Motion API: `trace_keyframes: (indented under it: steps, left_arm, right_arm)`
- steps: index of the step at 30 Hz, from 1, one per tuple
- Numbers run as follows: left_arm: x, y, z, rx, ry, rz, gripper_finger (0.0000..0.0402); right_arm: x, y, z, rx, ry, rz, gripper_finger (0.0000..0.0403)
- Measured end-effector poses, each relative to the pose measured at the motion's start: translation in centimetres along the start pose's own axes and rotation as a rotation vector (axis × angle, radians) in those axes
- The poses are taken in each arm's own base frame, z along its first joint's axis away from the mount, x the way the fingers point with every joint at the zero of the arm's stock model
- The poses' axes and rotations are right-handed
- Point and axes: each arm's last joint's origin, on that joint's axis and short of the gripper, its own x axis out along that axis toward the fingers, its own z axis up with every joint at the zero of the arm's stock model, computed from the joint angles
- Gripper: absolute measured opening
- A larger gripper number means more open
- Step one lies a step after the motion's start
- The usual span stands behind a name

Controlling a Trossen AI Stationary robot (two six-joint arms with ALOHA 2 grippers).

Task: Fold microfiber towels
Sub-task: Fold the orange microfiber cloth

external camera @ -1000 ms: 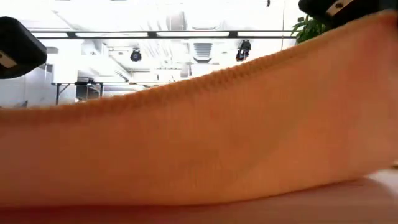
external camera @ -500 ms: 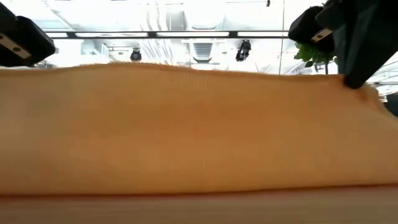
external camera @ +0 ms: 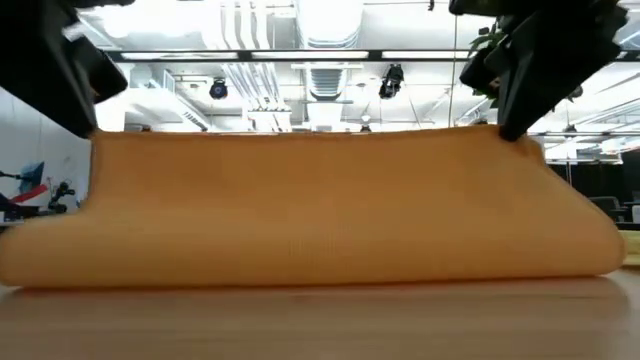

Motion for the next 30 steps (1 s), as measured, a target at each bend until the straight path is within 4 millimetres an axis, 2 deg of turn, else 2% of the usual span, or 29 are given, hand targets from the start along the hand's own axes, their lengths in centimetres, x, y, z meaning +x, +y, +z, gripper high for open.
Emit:
trace_keyframes:
  steps: [7,15,18,23,26,30]
  left_arm:
    - [0.7,2.6,1.1,0.003,0.002,0.078,0.0000]
    - [0.9,5.2,2.7,-0.008,-0.023,0.133,0.0000]
    - [1.5,6.1,3.4,-0.059,-0.046,0.104,0.0000]
    - [3.6,8.0,3.7,-0.112,-0.015,0.115,0.0001]
    - [4.4,8.8,4.0,-0.051,-0.005,0.132,0.0021]
    - [5.2,9.6,4.3,-0.047,0.002,0.152,0.0078]
  right_arm:
    - [-0.6,-3.2,-0.9,0.003,-0.039,-0.018,0.0008]
    - [-0.4,-6.3,-0.2,-0.043,-0.055,0.013,0.0008]
    - [-0.3,-7.0,0.0,-0.046,-0.046,0.041,0.0008]
    - [-0.4,-7.1,0.2,-0.068,-0.053,0.049,0.0008]
    - [-0.4,-7.1,0.2,-0.069,-0.051,0.050,0.0008]
    - [-0.4,-7.1,0.2,-0.069,-0.049,0.049,0.0008]
